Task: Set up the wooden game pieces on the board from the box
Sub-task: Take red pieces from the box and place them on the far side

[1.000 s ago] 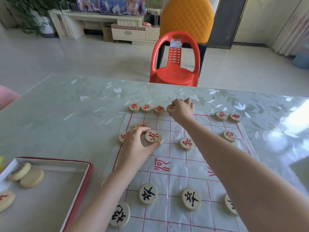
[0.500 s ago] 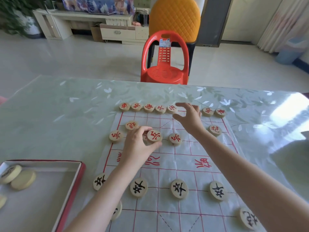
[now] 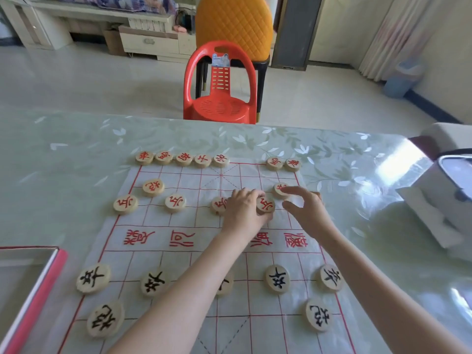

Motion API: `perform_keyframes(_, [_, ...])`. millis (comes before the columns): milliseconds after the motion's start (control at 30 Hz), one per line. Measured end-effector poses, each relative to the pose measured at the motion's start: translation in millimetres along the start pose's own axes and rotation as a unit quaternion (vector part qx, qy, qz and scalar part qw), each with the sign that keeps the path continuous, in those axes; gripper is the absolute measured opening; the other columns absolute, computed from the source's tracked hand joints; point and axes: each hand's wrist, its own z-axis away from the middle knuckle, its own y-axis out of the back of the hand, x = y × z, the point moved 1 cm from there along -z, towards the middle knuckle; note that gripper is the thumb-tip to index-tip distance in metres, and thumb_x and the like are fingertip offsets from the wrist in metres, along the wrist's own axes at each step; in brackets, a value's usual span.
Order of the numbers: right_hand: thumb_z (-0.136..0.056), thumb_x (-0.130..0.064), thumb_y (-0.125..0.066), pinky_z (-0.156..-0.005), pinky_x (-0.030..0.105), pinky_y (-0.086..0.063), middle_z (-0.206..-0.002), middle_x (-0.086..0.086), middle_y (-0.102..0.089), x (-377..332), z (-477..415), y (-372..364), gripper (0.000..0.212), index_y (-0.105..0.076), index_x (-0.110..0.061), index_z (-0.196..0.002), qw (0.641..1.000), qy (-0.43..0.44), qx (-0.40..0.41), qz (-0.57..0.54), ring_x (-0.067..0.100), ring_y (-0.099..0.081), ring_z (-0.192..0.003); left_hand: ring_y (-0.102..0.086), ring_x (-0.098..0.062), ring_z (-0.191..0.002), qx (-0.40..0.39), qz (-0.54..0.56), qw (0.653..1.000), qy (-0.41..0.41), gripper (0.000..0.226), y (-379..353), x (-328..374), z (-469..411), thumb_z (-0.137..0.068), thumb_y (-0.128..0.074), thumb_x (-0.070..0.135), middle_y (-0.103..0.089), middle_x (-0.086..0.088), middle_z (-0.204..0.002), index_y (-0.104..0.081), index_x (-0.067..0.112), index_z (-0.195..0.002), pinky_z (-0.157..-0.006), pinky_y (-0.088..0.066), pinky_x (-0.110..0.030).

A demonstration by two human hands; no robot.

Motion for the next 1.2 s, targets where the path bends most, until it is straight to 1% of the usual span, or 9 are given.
perform_keyframes(267, [-0.088,-0.018,-0.058,-0.101,0.030,-0.029,-0.122,-0.006,-0.058,11.3,10.2,2.3,0.033,-0.059,-0.027,-0.119,0.999,-0.008,-0.006,-0.036,0.016,-0.029,-0.127,-0.040,-0.022,-0.113,-0.008,-0.065,0.998,0.004,0.056,-20.9,-3.8,-13.0,-0.080,-0.063,0.046,-0.051,-0.001,-0.124,-0.049,0.023,-0.129,-0.092,-0.034,-0.032])
perform_keyframes(367, [-0.088,-0.018,-0.058,-0.106,0.036,-0.030,-0.120,-0.010,-0.058,10.0,17.6,5.2,0.032,-0.059,-0.029,-0.117,0.999,-0.006,0.000,-0.040,0.016,-0.031,-0.125,-0.037,-0.022,-0.114,0.031,-0.046,0.998,-0.002,0.065,-18.3,-1.9,-10.4,-0.077,-0.064,0.051,-0.049,0.000,-0.125,-0.046,0.023,-0.132,-0.093,-0.029,-0.029])
perform_keyframes(467, [-0.088,-0.020,-0.058,-0.106,0.040,-0.031,-0.117,-0.017,-0.056,4.7,27.4,5.7,0.031,-0.059,-0.032,-0.116,0.999,0.001,-0.006,-0.031,0.015,-0.032,-0.123,-0.040,-0.021,-0.111,0.083,-0.011,0.996,-0.011,0.060,-2.7,-3.7,3.0,-0.077,-0.064,0.051,-0.052,0.000,-0.120,-0.052,0.023,-0.128,-0.090,-0.029,-0.027])
perform_keyframes(600, [-0.087,-0.021,-0.059,-0.088,0.018,-0.042,-0.124,-0.004,-0.054,-20.9,41.6,-0.9,0.031,-0.058,-0.033,-0.115,0.999,0.006,-0.021,-0.041,0.017,-0.036,-0.119,-0.043,-0.020,-0.107,0.096,0.013,0.995,0.009,0.044,34.7,-25.2,32.0,-0.081,-0.065,0.033,-0.056,0.001,-0.116,-0.056,0.022,-0.123,-0.086,-0.030,-0.025])
perform_keyframes(667, [-0.088,-0.018,-0.059,-0.090,0.024,-0.040,-0.122,-0.004,-0.056,-42.1,50.7,-7.2,0.031,-0.059,-0.028,-0.117,0.998,0.021,-0.028,-0.046,0.017,-0.040,-0.113,-0.045,-0.021,-0.106,0.109,0.013,0.994,0.017,0.037,59.3,-39.4,48.6,-0.080,-0.068,0.024,-0.059,0.000,-0.114,-0.061,0.021,-0.116,-0.085,-0.030,-0.024])
perform_keyframes(767, [-0.088,-0.019,-0.058,-0.093,0.014,-0.035,-0.123,-0.007,-0.057,-78.9,68.9,-21.0,0.033,-0.057,-0.026,-0.120,0.996,0.058,-0.062,-0.040,0.014,-0.035,-0.125,-0.047,-0.019,-0.110,0.109,0.020,0.993,0.046,0.032,100.9,-66.4,79.1,-0.079,-0.068,0.013,-0.060,0.001,-0.114,-0.064,0.020,-0.110,-0.094,-0.032,-0.025])
perform_keyframes(867, [-0.089,-0.021,-0.057,-0.102,0.028,-0.030,-0.124,-0.012,-0.057,-115.4,89.2,-42.6,0.033,-0.056,-0.028,-0.121,0.992,0.088,-0.086,-0.017,0.015,-0.034,-0.124,-0.054,-0.021,-0.107,0.119,0.054,0.988,0.087,0.030,144.5,-98.3,113.5,-0.077,-0.069,0.008,-0.063,-0.002,-0.110,-0.068,0.020,-0.104,-0.096,-0.040,-0.031])
perform_keyframes(933, [-0.090,-0.022,-0.057,-0.106,0.032,-0.028,-0.126,-0.012,-0.056,-141.3,102.4,-60.4,0.033,-0.055,-0.028,-0.122,0.989,0.101,-0.107,-0.005,0.015,-0.034,-0.125,-0.059,-0.025,-0.100,0.136,0.071,0.982,0.113,0.027,172.1,-117.2,138.2,-0.076,-0.068,0.001,-0.067,-0.005,-0.104,-0.069,0.015,-0.099,-0.091,-0.044,-0.034])
perform_keyframes(1200, [-0.089,-0.017,-0.056,-0.105,0.033,-0.033,-0.127,-0.005,-0.057,-229.8,147.8,-147.5,0.039,-0.052,-0.023,-0.127,0.965,0.160,-0.207,-0.006,0.017,-0.038,-0.125,-0.062,-0.031,-0.098,0.181,0.008,0.958,0.224,0.035,256.7,-215.5,241.6,-0.068,-0.066,-0.014,-0.067,-0.016,-0.103,-0.069,0.005,-0.097,-0.090,-0.046,-0.042])
